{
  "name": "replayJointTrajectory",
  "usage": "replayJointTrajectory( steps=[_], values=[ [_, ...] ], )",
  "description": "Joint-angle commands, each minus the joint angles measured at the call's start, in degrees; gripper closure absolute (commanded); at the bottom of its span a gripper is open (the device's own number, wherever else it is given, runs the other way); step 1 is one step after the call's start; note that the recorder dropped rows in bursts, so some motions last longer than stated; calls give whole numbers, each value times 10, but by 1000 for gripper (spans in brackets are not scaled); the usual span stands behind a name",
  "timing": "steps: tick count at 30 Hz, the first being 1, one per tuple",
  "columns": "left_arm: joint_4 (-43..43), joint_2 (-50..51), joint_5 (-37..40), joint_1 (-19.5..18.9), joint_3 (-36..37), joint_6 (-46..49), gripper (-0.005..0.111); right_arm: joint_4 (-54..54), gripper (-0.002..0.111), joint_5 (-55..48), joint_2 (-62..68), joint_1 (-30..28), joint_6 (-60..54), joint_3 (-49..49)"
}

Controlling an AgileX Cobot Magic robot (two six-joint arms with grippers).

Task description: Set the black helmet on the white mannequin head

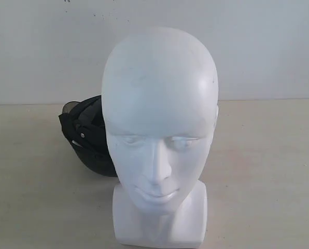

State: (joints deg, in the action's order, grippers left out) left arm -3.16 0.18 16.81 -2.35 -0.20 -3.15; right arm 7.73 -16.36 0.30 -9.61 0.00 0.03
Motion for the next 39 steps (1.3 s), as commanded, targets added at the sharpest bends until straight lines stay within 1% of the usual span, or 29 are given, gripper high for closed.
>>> replayJointTrajectory(
  steps=[1,16,19,22,36,37,39],
  values=[
    [-4,-2,0,1,2,2,102,-4,108,2,-3,-1,0,0],
    [-4,-2,0,1,2,2,102,-4,108,2,-3,-1,0,0],
    [-4,-2,0,14,2,2,102,-4,108,2,-3,-1,0,0],
    [-4,-2,0,19,2,2,102,-4,108,2,-3,-1,0,0],
    [-4,-2,-1,19,2,2,102,-4,108,2,-3,-1,0,0],
    [-18,-2,1,19,2,0,102,-4,108,2,-3,-1,0,0],
    [-39,-2,3,19,-46,-7,102,-4,108,2,-3,-1,0,0]
  ],
)
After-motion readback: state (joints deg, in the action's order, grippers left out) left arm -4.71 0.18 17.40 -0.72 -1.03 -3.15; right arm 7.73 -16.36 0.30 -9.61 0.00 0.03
